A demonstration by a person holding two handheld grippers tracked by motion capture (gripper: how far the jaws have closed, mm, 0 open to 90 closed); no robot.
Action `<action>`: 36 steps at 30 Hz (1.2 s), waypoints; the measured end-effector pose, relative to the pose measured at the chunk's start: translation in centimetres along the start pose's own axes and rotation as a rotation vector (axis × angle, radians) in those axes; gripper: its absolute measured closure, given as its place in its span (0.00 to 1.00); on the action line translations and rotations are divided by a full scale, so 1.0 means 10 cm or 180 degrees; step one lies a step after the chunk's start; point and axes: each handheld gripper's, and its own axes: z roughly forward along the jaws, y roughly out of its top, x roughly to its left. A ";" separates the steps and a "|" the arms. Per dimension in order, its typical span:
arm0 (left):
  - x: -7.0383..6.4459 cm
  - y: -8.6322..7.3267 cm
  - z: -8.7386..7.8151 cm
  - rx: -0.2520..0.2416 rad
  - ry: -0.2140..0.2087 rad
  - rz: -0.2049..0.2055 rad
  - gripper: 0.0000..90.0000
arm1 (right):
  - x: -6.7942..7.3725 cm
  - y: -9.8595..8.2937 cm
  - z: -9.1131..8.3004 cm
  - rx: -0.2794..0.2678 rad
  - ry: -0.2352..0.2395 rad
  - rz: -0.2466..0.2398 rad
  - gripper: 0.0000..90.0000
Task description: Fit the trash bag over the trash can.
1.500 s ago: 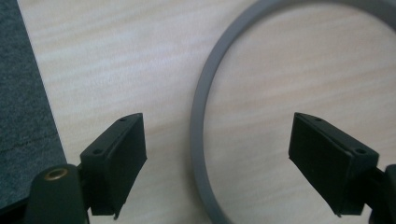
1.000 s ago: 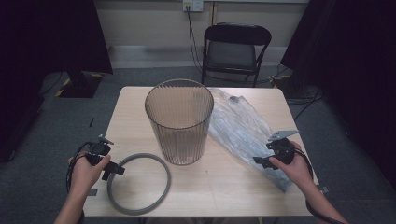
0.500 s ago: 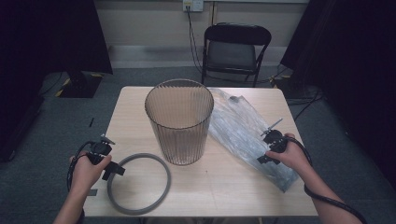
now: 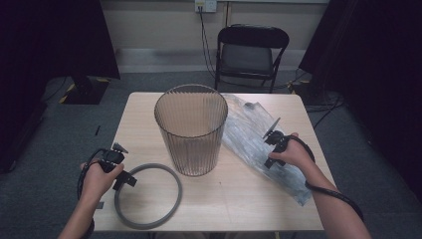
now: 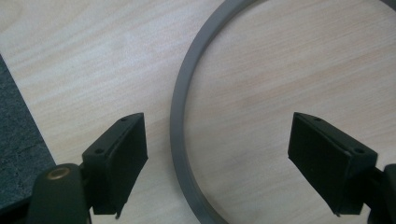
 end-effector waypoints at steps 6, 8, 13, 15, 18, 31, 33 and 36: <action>-0.01 0.06 -0.04 -0.0012 0.0041 0.0031 0.21 | 0.02 0.01 0.04 0.0016 -0.0045 0.0118 0.18; -0.03 0.08 -0.05 -0.0006 0.0053 0.0065 0.21 | 0.04 0.01 0.01 0.0024 -0.0046 0.0106 0.31; -0.06 0.14 -0.06 0.0009 0.0101 0.0139 0.21 | 0.14 0.02 -0.05 0.0030 -0.0038 0.0097 0.64; -0.07 0.17 -0.05 0.0028 0.0102 0.0151 0.21 | 0.17 0.02 -0.06 0.0039 -0.0019 0.0140 0.82; -0.09 0.19 -0.05 0.0028 0.0098 0.0211 0.21 | 0.18 0.01 -0.06 0.0030 0.0047 0.0258 0.95; -0.17 0.12 -0.20 -0.0059 0.0105 0.0275 0.21 | 0.08 -0.14 -0.28 -0.0362 0.0383 0.0629 1.00; -0.19 0.11 -0.23 -0.0079 0.0103 0.0240 0.21 | 0.09 -0.16 -0.40 -0.0419 0.0377 0.0640 1.00; -0.20 0.11 -0.27 -0.0098 0.0113 0.0280 0.21 | 0.08 -0.19 -0.58 -0.0553 0.0378 0.0637 1.00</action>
